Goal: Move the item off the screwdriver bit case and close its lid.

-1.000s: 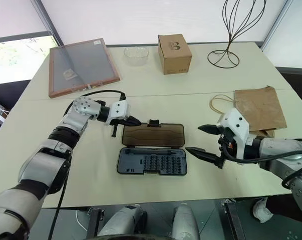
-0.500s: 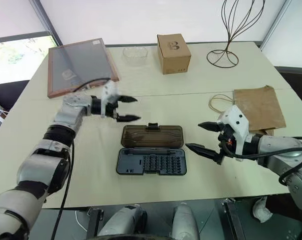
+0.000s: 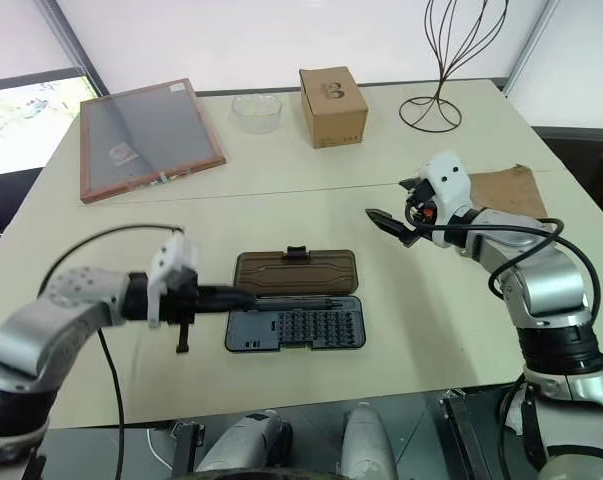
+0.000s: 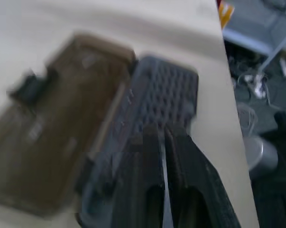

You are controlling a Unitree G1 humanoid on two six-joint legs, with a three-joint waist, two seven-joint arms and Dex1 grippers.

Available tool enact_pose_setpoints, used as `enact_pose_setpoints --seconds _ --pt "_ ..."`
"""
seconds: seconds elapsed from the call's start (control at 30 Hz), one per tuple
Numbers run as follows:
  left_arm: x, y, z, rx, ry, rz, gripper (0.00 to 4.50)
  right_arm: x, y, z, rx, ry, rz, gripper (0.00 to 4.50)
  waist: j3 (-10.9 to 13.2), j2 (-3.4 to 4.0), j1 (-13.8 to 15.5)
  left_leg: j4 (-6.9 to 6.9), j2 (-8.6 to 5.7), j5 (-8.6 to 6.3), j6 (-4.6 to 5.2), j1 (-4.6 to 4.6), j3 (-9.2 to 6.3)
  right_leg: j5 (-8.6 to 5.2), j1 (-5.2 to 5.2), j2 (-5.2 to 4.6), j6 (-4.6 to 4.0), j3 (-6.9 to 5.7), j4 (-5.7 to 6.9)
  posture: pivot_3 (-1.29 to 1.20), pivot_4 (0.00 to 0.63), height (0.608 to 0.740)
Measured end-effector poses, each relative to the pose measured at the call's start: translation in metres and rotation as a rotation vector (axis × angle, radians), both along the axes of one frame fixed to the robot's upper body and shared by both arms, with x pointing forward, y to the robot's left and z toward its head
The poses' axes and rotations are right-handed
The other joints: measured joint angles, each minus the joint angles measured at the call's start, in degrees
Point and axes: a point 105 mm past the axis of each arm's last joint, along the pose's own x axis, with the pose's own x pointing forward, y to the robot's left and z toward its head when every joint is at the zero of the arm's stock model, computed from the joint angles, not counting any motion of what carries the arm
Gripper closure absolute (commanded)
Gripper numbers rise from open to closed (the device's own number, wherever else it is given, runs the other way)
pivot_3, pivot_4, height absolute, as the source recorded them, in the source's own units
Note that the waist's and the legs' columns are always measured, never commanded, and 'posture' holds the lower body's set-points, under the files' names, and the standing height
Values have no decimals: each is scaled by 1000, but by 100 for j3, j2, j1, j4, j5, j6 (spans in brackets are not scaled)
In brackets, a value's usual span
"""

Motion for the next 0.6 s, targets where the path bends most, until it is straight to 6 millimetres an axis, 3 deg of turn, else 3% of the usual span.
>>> enact_pose_setpoints --seconds 0.3,0.6 --pt "3 0 -30 133 -99 -32 4447 17 19 -2 -62 46 82 0 3 5 67 -11 1 0 0 -2 5 0 -8 -1 0 3 -2 0 150 740" --pt "4 7 -33 162 -164 -58 4447 12 36 -15 -40 262 209 0 2 5 62 -14 1 0 0 0 5 0 -7 -2 0 3 -3 0 150 740"
